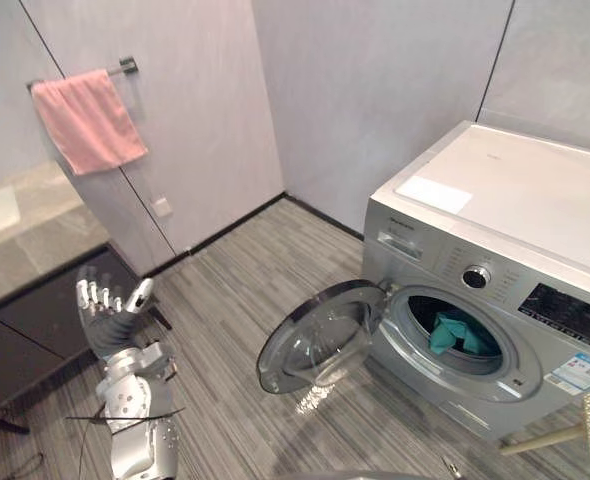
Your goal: Pick up the laundry basket with both hands and put the clothes into the washing machine.
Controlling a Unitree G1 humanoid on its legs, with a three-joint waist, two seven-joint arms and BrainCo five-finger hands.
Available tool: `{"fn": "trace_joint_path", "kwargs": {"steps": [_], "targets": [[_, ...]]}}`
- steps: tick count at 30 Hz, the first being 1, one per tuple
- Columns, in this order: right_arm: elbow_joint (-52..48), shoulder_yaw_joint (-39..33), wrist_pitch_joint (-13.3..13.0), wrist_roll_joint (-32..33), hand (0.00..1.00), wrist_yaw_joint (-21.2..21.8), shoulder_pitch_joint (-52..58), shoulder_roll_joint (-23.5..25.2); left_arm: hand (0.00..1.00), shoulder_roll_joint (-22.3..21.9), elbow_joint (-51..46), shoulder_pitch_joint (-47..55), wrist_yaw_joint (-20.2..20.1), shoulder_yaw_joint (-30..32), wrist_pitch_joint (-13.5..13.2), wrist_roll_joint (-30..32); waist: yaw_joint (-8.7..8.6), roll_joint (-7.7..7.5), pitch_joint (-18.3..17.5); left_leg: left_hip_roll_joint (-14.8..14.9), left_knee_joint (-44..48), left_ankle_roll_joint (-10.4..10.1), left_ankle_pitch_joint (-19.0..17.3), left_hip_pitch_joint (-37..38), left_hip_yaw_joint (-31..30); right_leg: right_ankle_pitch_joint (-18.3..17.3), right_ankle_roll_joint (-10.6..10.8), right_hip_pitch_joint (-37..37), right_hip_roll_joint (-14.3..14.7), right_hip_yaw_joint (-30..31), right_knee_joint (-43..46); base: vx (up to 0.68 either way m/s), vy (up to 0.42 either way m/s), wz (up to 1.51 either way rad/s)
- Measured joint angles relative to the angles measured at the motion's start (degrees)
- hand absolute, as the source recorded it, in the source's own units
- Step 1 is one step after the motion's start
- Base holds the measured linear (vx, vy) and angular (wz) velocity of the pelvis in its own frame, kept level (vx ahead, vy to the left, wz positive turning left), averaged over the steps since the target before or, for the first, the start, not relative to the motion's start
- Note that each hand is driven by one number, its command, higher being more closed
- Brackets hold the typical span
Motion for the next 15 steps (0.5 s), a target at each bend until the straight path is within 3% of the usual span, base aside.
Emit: {"fn": "trace_joint_path", "kwargs": {"steps": [2, 5, 6, 9, 15], "targets": [[-0.34, -1.23, 0.45, -0.62, 0.00, 0.00, 0.68, -0.33, 0.00, 1.58, 4.12, -2.13, -0.60, -0.63, -0.44, 0.51, -0.03, 1.16, -0.01, -0.34, -0.19, 0.15, -3.04, 0.12, 1.93, 2.62, 0.33, -0.32, 0.37, 1.75, -2.46, -0.08, 0.091, -0.33], [-0.92, -1.41, 1.23, -1.42, 0.00, 0.10, 1.10, 0.42, 0.00, 4.69, 12.93, -4.46, -1.20, -0.59, -0.10, 0.55, -0.39, -0.12, -0.04, -1.85, -0.47, 0.55, -3.71, -0.55, 4.66, 6.53, 0.14, -0.47, 0.14, 4.71, -7.91, -0.12, 0.075, -0.59], [-2.34, -1.39, 1.99, -2.79, 0.00, 0.82, 1.78, 0.82, 0.00, 6.24, 22.04, -7.51, -1.57, -0.99, 0.55, 0.30, -1.61, -0.98, 0.33, -2.54, -0.91, 0.51, -3.72, -0.88, 5.60, 7.57, -0.08, -1.77, -0.44, 6.02, -7.91, -0.05, 0.050, -0.39], [-2.48, -1.51, 2.70, -4.93, 0.00, 1.45, 3.00, 0.75, 0.00, 7.90, 32.42, -11.14, -2.76, -2.05, 2.09, -0.14, -3.43, -2.04, 0.68, -2.90, -1.91, 0.40, -3.77, -0.74, 6.35, 7.97, -0.09, -3.47, -0.52, 6.88, -7.92, -0.03, 0.024, -0.31], [-3.70, -4.26, 2.75, -6.15, 0.00, 2.29, 2.65, 0.49, 0.00, 12.96, 51.63, -22.71, -5.28, -3.50, 3.69, -0.84, -5.14, -4.21, 4.41, -1.39, -1.48, -1.02, -2.85, -2.31, 11.01, 10.35, -1.15, -9.33, 1.38, 11.61, -7.61, 0.05, -0.005, -0.53]]}}
